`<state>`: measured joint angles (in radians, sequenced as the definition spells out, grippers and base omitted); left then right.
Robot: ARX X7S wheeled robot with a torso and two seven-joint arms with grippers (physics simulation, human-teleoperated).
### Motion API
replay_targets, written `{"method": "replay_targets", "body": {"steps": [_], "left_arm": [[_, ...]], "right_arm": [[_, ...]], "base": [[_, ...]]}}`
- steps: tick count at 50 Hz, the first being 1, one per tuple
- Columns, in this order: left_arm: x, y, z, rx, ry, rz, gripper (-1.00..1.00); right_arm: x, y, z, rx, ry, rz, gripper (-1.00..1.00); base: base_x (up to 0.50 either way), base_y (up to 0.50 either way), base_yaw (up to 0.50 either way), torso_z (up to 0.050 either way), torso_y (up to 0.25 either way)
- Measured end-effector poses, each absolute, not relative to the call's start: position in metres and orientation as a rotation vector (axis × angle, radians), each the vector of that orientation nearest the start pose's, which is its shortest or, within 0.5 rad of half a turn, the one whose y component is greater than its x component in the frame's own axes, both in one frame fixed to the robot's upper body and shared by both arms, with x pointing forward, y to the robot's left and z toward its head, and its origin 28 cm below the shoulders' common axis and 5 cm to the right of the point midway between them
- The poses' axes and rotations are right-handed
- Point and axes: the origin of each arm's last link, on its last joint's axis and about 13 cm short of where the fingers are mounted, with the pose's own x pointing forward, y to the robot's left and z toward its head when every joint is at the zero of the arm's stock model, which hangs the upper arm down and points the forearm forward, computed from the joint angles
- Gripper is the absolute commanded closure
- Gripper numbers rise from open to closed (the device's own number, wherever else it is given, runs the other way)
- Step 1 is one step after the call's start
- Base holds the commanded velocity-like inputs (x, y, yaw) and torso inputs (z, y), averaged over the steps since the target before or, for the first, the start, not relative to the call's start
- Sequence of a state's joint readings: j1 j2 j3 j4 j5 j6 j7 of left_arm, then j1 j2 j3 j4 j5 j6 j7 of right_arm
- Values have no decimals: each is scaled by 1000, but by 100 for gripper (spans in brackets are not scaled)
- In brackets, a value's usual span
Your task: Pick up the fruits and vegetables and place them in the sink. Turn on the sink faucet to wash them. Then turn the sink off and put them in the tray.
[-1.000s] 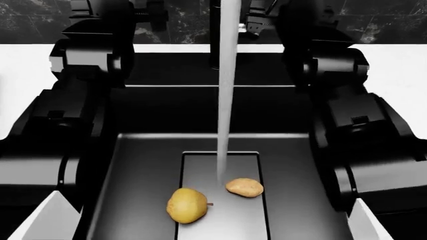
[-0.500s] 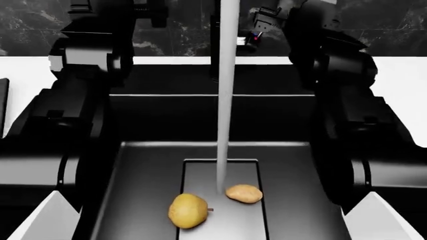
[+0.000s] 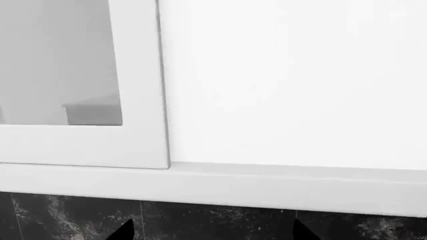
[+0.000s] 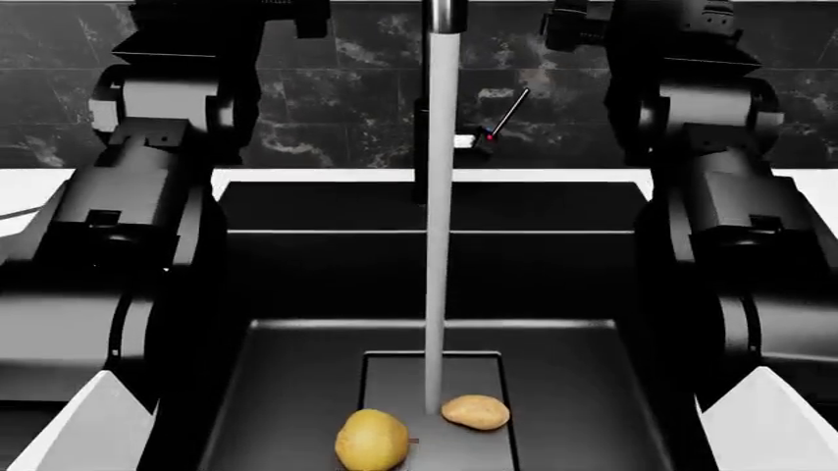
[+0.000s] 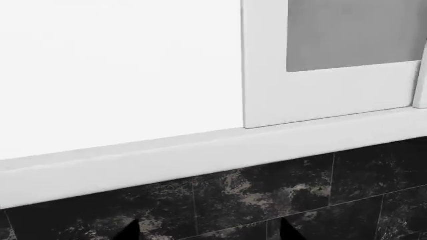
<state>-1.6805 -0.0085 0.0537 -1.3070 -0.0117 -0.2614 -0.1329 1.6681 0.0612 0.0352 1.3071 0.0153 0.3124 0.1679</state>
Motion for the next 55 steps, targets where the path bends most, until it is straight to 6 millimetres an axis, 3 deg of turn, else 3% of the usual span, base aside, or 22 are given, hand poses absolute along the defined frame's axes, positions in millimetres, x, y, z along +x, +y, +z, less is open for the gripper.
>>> {"method": "replay_targets", "body": {"steps": [19, 33, 50, 55], "left_arm": [[437, 210, 330, 32, -122, 157, -100], [437, 210, 331, 34, -121, 159, -100], [437, 210, 330, 53, -117, 166, -100], [437, 210, 329, 51, -114, 167, -100]], "right_arm": [[434, -129, 314, -197, 15, -233, -100], [434, -132, 299, -264, 62, -228, -100], [435, -133, 290, -260, 77, -231, -100], [435, -134, 288, -255, 81, -234, -100]], "base": [[0, 0, 0, 0, 0], [0, 0, 0, 0, 0], [0, 0, 0, 0, -243], [0, 0, 0, 0, 0]]}}
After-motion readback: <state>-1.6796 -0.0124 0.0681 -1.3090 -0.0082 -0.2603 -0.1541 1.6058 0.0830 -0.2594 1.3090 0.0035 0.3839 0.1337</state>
